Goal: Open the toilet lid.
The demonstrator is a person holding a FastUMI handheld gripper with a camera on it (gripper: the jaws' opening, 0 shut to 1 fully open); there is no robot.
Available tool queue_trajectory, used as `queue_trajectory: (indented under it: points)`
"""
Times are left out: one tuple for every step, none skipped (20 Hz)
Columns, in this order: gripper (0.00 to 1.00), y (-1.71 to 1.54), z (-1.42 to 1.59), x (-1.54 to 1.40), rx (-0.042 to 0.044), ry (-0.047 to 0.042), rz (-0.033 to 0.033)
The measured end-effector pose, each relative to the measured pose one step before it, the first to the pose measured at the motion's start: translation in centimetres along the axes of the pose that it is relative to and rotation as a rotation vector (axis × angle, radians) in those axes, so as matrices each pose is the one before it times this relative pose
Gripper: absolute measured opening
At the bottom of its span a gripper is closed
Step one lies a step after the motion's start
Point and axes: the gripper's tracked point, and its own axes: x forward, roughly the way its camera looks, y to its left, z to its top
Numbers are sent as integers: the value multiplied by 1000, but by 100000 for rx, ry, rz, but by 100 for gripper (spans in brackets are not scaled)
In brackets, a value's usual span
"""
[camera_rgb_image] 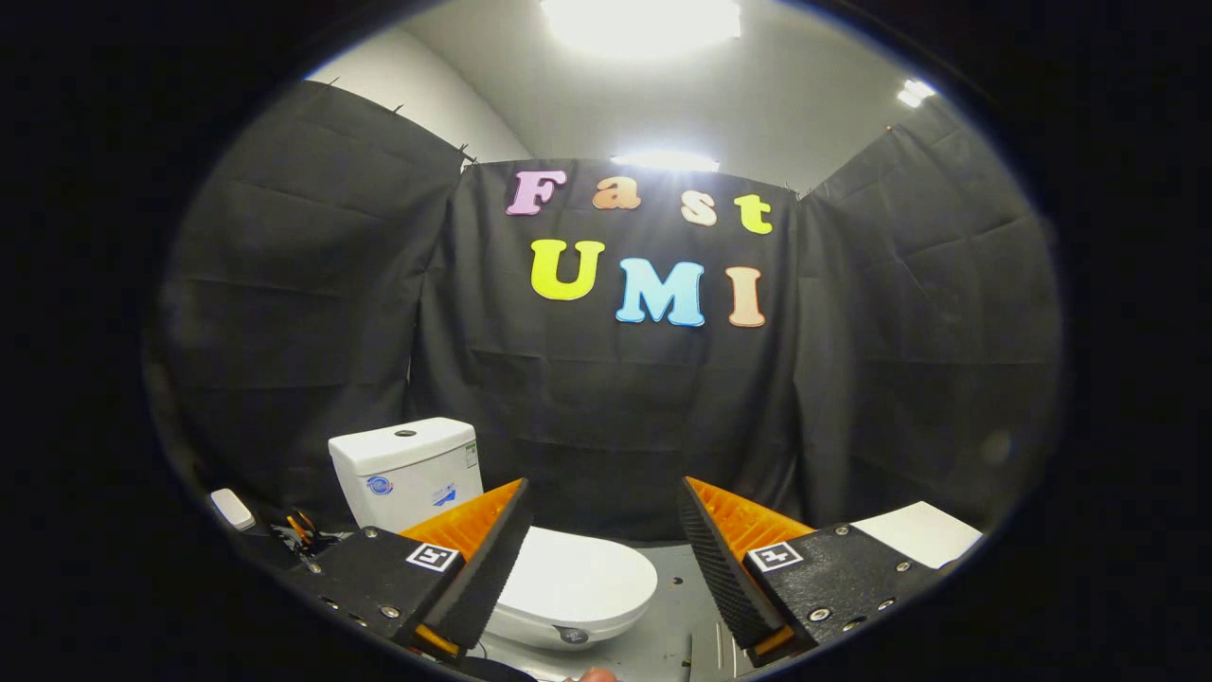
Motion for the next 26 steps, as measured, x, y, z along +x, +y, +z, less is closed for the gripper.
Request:
queue_trajectory:
  points:
    - [95, -126, -159, 10, -1148, -157, -628]
    - [95, 9, -107, 45, -697, -353, -347]
    - [95, 128, -178, -58, -128, -361, -135]
    - [95, 20, -223, 180, 471, -98, -265]
    - [95, -62, -484, 322, 760, 436, -366]
    - [95, 20, -524, 364, 1312, 629, -573]
    - [95, 22, -540, 262, 1166, 566, -349]
    - [95, 170, -697, 308, 1185, 743, 62]
    - [95, 217, -740, 213, 695, 848, 6]
    - [95, 82, -886, 355, 1076, 1270, 4]
    - [95, 206, -950, 439, 1222, 1562, 282]
    - [95, 231, -908, 452, 1426, 1602, 506]
    - [95, 97, -757, 336, 1377, 1143, 191]
    - [95, 67, -772, 440, 1650, 1136, 168]
    - [95, 228, -1050, 501, 1994, 1243, 368]
    - [95, 286, -954, 426, 1973, 1641, 607]
    - [95, 318, -1157, 506, 1707, 1474, 795]
    - [95, 252, -1063, 502, 1868, 1770, 498]
    - [95, 62, -1492, 646, 2130, 2601, 48]
    - [95, 39, -1278, 507, 1657, 2513, 66]
    - [95, 132, -1546, 657, 2056, 2613, 67]
    - [95, 41, -1382, 643, 2435, 2937, 310]
    - [95, 144, -1594, 415, 2907, 2592, 701]
    - [95, 75, -1285, 564, 3230, 2320, 812]
    - [95, -1, -1420, 530, 3181, 2048, 697]
    - [95, -191, -1300, 693, 2683, 2548, 450]
